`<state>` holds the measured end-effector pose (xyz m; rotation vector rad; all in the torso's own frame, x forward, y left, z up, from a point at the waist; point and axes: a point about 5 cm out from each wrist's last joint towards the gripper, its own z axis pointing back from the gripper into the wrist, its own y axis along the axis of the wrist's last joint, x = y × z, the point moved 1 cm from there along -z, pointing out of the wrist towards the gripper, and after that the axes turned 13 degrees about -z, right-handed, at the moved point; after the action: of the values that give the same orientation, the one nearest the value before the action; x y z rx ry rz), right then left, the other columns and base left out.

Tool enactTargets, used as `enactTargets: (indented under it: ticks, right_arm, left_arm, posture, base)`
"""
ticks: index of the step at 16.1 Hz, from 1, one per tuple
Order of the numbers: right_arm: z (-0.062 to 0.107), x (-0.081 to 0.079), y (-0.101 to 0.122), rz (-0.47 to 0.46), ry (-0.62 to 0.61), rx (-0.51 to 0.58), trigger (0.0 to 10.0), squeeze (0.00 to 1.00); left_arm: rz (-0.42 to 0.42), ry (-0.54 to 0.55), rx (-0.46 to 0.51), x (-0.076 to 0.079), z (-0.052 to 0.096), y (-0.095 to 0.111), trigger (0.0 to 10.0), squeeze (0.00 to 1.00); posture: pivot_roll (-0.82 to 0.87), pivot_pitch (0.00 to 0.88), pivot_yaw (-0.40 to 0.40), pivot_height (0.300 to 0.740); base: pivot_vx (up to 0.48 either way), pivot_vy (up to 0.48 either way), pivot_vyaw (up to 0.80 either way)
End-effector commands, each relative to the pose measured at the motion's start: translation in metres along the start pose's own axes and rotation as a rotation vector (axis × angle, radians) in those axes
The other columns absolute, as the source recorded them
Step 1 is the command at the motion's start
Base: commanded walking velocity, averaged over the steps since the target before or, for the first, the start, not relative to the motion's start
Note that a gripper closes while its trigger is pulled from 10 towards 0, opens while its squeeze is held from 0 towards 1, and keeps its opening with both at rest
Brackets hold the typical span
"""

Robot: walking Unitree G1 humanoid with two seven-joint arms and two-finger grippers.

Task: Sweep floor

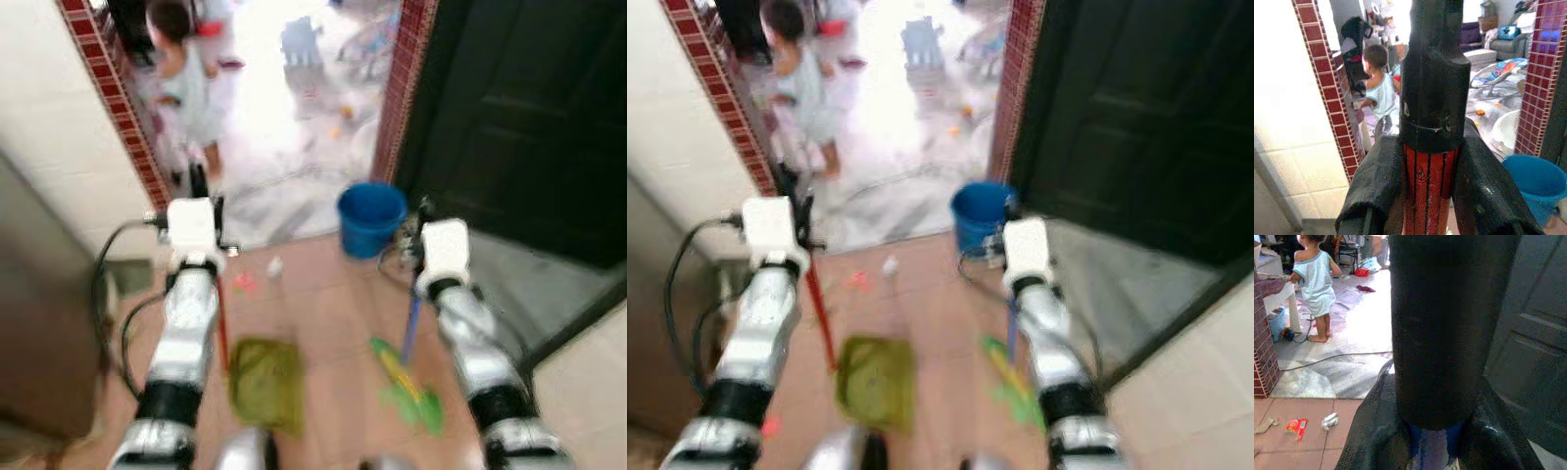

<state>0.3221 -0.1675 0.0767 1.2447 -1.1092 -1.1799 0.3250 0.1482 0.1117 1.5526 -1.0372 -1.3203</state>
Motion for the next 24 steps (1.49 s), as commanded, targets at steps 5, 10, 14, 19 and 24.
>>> enactTargets:
  ticks: [5, 10, 14, 19, 24]
  right_arm:
    - [-0.003, -0.006, 0.008, 0.015, 0.056, 0.029, 10.0, 0.0]
    - [-0.002, -0.009, 0.008, 0.007, 0.079, 0.031, 10.0, 0.0]
    - [-0.004, -0.015, 0.013, -0.016, 0.114, 0.044, 10.0, 0.0]
    - [-0.006, -0.021, 0.017, -0.033, 0.141, 0.054, 10.0, 0.0]
    - [-0.007, -0.028, 0.022, -0.063, 0.187, 0.064, 10.0, 0.0]
  left_arm:
    - [0.018, 0.052, 0.047, -0.008, -0.005, 0.011, 10.0, 0.0]
    - [0.0, 0.076, 0.052, -0.012, -0.005, 0.01, 10.0, 0.0]
    - [0.026, 0.108, -0.01, -0.016, 0.001, -0.002, 10.0, 0.0]
    - [0.04, 0.096, -0.063, -0.013, 0.014, -0.018, 10.0, 0.0]
    - [0.064, 0.111, -0.083, -0.013, 0.019, -0.021, 10.0, 0.0]
  posture:
    - [-0.1, 0.0, 0.013, 0.74]
    - [-0.1, 0.0, 0.013, 0.74]
    - [-0.09, 0.0, 0.014, 0.74]
    - [-0.09, 0.0, 0.012, 0.74]
    - [-0.09, 0.0, 0.013, 0.74]
  base:
    - [0.0, 0.0, 0.63]
    - [0.0, 0.0, 0.79]
    - [0.0, 0.0, 0.78]
    - [0.0, 0.0, 0.78]
    - [0.0, 0.0, 0.78]
